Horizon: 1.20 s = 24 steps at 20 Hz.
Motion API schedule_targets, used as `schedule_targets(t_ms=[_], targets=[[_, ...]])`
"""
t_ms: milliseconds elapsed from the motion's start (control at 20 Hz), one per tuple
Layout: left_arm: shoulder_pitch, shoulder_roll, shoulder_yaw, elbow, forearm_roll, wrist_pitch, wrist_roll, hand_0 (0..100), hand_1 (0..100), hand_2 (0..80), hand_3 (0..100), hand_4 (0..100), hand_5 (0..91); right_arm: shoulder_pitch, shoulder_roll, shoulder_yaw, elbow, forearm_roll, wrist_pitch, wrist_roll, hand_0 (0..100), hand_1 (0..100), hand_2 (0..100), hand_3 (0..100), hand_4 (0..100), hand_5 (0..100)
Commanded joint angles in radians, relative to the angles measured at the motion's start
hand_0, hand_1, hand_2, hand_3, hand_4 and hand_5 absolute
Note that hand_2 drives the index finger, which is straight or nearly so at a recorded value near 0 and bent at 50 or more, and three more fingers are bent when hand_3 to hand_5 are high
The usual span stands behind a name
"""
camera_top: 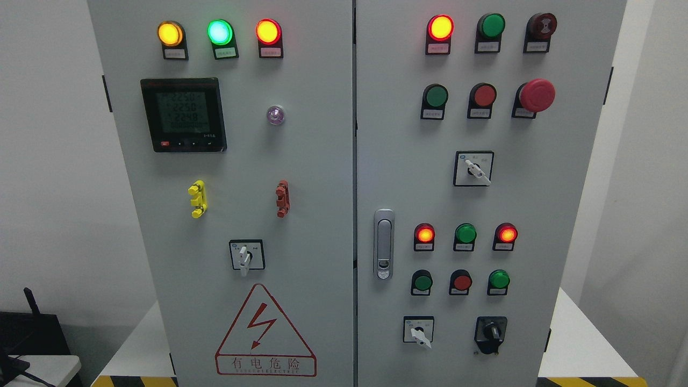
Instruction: Turn on light switch 1
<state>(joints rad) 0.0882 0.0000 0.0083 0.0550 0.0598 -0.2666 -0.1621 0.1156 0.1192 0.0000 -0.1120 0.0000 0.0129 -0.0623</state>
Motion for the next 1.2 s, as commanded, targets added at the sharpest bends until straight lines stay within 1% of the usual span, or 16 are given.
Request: schedule_targets(t_ms=[0, 250, 350, 550, 650, 750, 850, 1050, 1100, 1150], targets=[[0.001, -0.008, 0.021, 0.002, 0.002, -0.002, 0.006, 53, 0, 0.0, 0, 0, 1.1, 0.001, 0.0, 0.017, 0.0, -0.025, 0.001, -0.001, 12, 39, 0, 0, 0, 0], [0.002, -0.006, 0.024, 0.0, 0.012, 0.0, 0.004, 53, 0, 0.0, 0, 1, 2.3, -0.001, 0.0, 0.017, 0.0, -0.025, 0.001, -0.001, 12, 39, 0, 0, 0, 0], [0.002, -0.006, 0.022, -0.001, 0.012, 0.001, 0.006, 53, 0, 0.0, 0, 4, 4.6, 0.001, -0.001, 0.017, 0.0, -0.025, -0.001, -0.001, 12, 39, 0, 0, 0, 0], [0.002, -0.008, 0.022, -0.015, 0.011, 0.0, 0.013, 53, 0, 0.0, 0, 4, 4.8, -0.001, 0.0, 0.017, 0.0, -0.025, 0.001, -0.001, 12, 39, 0, 0, 0, 0], [0.018, -0.006, 0.027, -0.102, 0.008, 0.003, 0.015, 53, 0, 0.0, 0, 4, 4.8, -0.001, 0.0, 0.017, 0.0, -0.025, -0.001, -0.001, 12, 39, 0, 0, 0, 0], [0.063, 0.015, 0.035, -0.205, 0.002, 0.023, 0.016, 52, 0, 0.0, 0, 4, 4.7, 0.001, 0.0, 0.017, 0.0, -0.025, 0.001, -0.001, 12, 39, 0, 0, 0, 0], [0.077, 0.034, 0.074, -0.263, 0.0, 0.046, 0.016, 52, 0, 0.0, 0, 4, 4.6, 0.001, -0.001, 0.017, 0.0, -0.025, -0.001, -0.001, 12, 39, 0, 0, 0, 0], [0.108, 0.072, 0.186, -0.366, -0.008, 0.043, 0.01, 51, 0, 0.0, 0, 6, 4.5, -0.001, -0.001, 0.017, 0.0, -0.025, -0.001, -0.001, 12, 39, 0, 0, 0, 0], [0.123, 0.078, 0.214, -0.401, -0.014, 0.035, 0.013, 51, 0, 0.0, 0, 6, 4.5, 0.001, 0.0, 0.017, 0.0, -0.025, -0.001, -0.001, 12, 39, 0, 0, 0, 0], [0.143, 0.08, 0.24, -0.452, -0.034, 0.033, 0.013, 51, 0, 0.0, 0, 6, 4.5, 0.001, -0.001, 0.017, 0.0, -0.025, 0.001, -0.001, 12, 39, 0, 0, 0, 0]])
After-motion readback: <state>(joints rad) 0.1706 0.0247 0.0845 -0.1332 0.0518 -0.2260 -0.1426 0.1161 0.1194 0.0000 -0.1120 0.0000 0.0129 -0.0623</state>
